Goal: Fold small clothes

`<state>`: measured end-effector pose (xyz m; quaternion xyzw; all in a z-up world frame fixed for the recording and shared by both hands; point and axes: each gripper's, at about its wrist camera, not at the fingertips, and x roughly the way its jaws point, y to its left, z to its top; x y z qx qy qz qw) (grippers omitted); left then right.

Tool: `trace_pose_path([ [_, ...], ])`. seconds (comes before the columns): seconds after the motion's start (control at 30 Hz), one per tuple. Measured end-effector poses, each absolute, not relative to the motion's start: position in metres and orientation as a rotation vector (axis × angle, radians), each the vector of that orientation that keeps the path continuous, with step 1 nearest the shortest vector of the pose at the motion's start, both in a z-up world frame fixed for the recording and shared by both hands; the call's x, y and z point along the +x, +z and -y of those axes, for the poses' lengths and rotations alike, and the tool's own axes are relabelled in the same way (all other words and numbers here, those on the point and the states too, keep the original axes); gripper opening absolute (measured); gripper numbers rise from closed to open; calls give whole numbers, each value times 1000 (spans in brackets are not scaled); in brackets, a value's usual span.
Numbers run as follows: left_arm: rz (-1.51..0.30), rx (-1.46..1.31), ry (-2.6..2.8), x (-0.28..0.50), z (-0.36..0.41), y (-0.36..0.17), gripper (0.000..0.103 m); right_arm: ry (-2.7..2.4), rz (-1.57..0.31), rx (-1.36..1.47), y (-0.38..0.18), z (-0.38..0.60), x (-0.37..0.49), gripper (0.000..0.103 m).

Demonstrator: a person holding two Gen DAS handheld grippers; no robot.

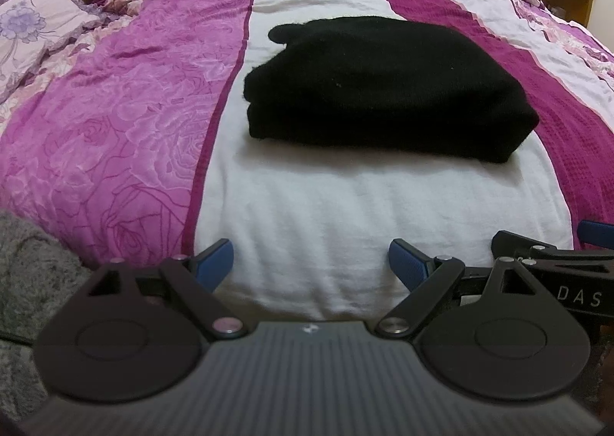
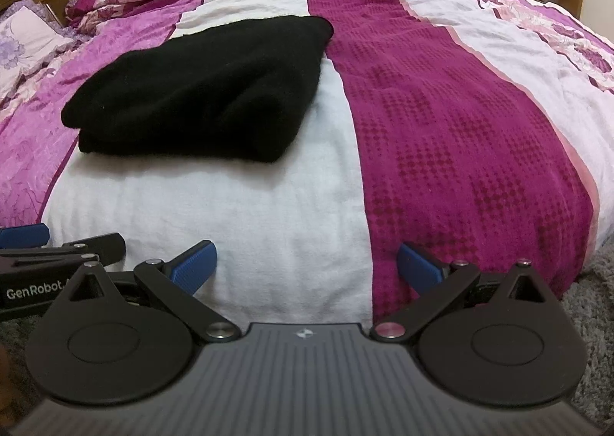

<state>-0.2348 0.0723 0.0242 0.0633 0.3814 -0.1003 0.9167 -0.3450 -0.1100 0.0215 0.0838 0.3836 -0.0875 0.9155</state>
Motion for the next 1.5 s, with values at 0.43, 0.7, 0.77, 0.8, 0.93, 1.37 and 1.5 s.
trace_pose_path([
  [0.43,-804,112,-210,-233,-74,23,89,-179,-788,178,22,111,-346,103],
  [0.7,-798,115,-211,-234,-74,23,89,-181,-785,178,22,112,-347,103],
  [0.77,-796,116,-211,-234,-73,23,89,-182,-785,177,22,112,-347,103],
  [0.8,-795,117,-211,-234,-73,23,89,-181,-785,178,22,112,-347,103],
  [0.93,-793,119,-211,-235,-73,23,89,-182,-784,177,23,112,-348,103],
  [1.37,-779,125,-209,-237,-73,25,88,-182,-778,179,25,113,-350,103],
  [1.5,-781,124,-211,-236,-74,25,88,-182,-777,176,26,113,-350,103],
])
